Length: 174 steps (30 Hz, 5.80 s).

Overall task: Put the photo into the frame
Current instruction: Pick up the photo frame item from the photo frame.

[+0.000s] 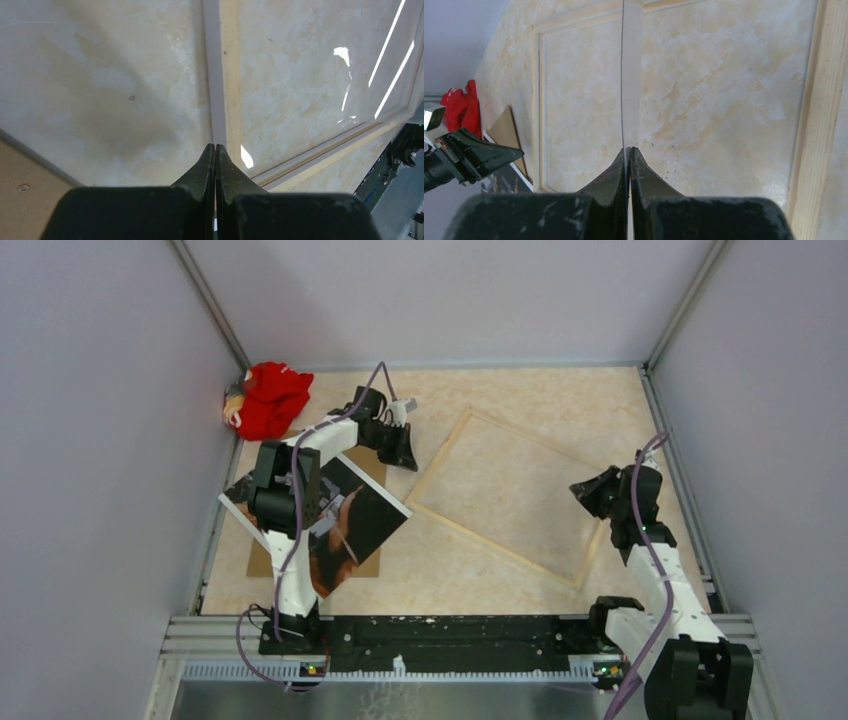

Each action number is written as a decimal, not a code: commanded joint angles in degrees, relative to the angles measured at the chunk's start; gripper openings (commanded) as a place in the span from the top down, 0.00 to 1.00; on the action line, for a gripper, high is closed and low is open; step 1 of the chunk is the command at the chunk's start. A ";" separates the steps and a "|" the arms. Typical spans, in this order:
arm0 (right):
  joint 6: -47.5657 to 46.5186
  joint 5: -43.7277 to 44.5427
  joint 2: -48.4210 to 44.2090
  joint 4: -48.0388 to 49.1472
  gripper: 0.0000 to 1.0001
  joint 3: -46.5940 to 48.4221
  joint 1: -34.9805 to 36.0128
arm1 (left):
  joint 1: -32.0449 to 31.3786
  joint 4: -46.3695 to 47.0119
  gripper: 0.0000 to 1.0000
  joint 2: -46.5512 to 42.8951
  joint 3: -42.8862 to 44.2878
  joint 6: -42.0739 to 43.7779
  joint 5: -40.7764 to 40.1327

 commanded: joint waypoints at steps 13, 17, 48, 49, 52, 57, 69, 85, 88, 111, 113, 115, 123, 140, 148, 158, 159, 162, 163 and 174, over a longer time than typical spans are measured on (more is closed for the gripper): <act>5.68 -9.00 1.26 -3.05 1.00 4.28 -2.24 | -2.51 -0.61 1.00 0.83 0.09 3.06 3.69; 5.59 -9.61 1.60 -4.16 1.00 5.58 -2.82 | -2.53 -0.77 1.00 0.84 0.04 3.29 3.46; 5.85 -8.83 1.45 4.16 1.00 -1.78 -4.38 | -2.88 -0.86 1.00 1.68 -0.16 3.82 3.60; 7.16 -9.34 1.63 5.55 1.00 -2.67 -4.38 | -2.84 -0.81 1.00 1.64 -0.16 3.82 3.76; 9.90 -10.64 2.05 9.02 1.00 -4.09 -4.39 | -2.96 -0.74 1.00 1.74 -0.32 3.83 4.16; 11.97 -11.65 0.93 12.18 1.00 -4.48 -4.40 | -2.97 -0.96 1.00 1.94 -0.41 4.34 4.41; 17.68 -15.79 -0.17 21.18 1.00 -7.17 -4.71 | -1.96 -3.36 1.00 1.71 2.67 4.88 6.07; 21.91 -19.95 -3.00 31.76 1.00 -7.50 -4.91 | 1.48 -4.55 0.99 4.93 5.08 6.64 4.93; 22.77 -20.47 -2.87 33.80 1.00 -7.86 -4.83 | 1.05 -3.53 1.00 4.96 3.22 6.79 5.28; 30.81 -20.41 -2.59 40.51 1.00 -11.47 -4.89 | 0.63 -3.55 1.00 4.65 2.38 7.34 5.21; 29.05 -19.71 -3.73 36.20 1.00 -11.83 -4.90 | 0.63 -3.58 1.00 4.61 2.26 7.31 5.20; 27.27 -19.31 -4.16 31.41 1.00 -11.95 -4.90 | 0.63 -3.45 1.00 4.56 2.12 7.26 5.32; 23.13 -16.72 -6.05 20.43 1.00 -11.24 -4.89 | 0.63 -3.48 1.00 4.24 1.86 7.34 5.20; 17.84 -11.38 -9.66 2.97 1.00 -8.32 -5.35 | 0.41 -3.14 1.00 3.80 1.28 7.08 5.20; 15.09 -9.91 -4.69 -0.26 1.00 -7.38 -5.52 | 0.37 -2.93 1.00 3.30 0.93 6.91 5.59; 11.03 -7.32 0.64 0.50 1.00 -6.28 -5.70 | 0.19 -2.86 1.00 3.15 0.74 6.74 6.12; 10.54 -6.97 0.98 0.50 1.00 -6.17 -5.78 | 0.12 -2.80 1.00 3.19 0.71 6.79 6.21; 8.61 -6.14 1.89 0.80 1.00 -5.74 -5.88 | 0.03 -2.83 1.00 3.04 0.66 6.73 6.34; 7.77 -6.02 2.04 1.10 1.00 -5.66 -5.88 | 0.02 -2.76 1.00 2.96 0.71 6.73 6.38; 5.35 -5.38 -0.58 0.10 1.00 -4.07 -5.88 | 0.02 -2.72 1.00 3.31 0.79 6.73 6.45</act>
